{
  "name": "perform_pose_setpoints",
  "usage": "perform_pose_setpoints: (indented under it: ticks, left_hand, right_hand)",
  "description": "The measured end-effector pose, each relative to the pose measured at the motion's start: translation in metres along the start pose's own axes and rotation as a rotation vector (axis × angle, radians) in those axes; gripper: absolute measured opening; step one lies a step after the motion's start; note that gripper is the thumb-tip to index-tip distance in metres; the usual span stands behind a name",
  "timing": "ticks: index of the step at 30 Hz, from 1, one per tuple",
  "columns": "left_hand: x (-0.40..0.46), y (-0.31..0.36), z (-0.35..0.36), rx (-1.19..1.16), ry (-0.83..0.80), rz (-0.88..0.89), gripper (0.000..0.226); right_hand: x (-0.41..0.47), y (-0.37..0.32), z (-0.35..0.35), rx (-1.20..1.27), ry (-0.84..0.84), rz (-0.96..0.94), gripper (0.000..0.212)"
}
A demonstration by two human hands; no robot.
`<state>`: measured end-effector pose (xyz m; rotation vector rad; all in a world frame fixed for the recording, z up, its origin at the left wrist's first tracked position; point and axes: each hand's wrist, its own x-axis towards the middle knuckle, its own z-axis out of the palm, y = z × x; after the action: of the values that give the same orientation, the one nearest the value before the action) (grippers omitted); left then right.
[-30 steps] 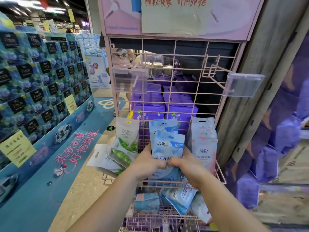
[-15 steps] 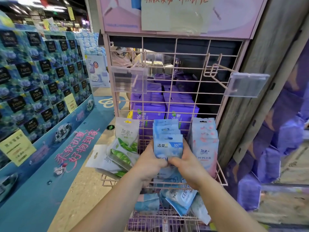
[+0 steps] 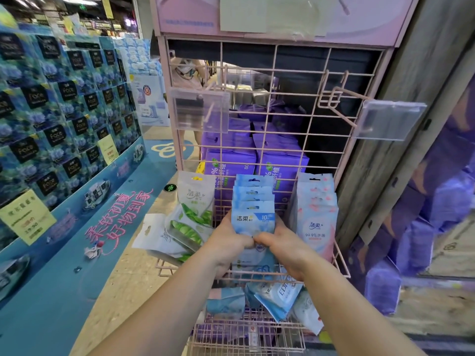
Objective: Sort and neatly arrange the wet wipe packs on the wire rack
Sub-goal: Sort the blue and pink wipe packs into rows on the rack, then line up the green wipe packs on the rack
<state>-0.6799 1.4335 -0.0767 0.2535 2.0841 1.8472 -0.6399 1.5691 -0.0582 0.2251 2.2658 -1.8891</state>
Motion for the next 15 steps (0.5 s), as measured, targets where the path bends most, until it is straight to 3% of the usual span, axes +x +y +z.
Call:
perform_pose_setpoints:
  ticks: [7, 10, 13, 15]
  left_hand:
    - [-0.006, 0.003, -0.004, 0.114, -0.045, 0.062, 0.072]
    - [-0.006, -0.001, -0.006, 0.16, -0.039, 0.023, 0.08]
    - [-0.018, 0.004, -0.008, 0.127, 0.098, -0.025, 0.095]
    - [-0.045, 0.019, -0.01, 0.14, 0.192, 0.037, 0.079]
  right_hand:
    - [0.002, 0.0, 0.005, -0.027, 0.099, 0.03, 0.065]
    - [-0.003, -0.004, 0.009, -0.02, 0.119, 0.027, 0.059]
    - [-0.013, -0.008, 0.011, -0.036, 0.176, 0.004, 0.048]
    - [-0.025, -0.008, 0.011, -0.038, 0.25, -0.068, 0.052]
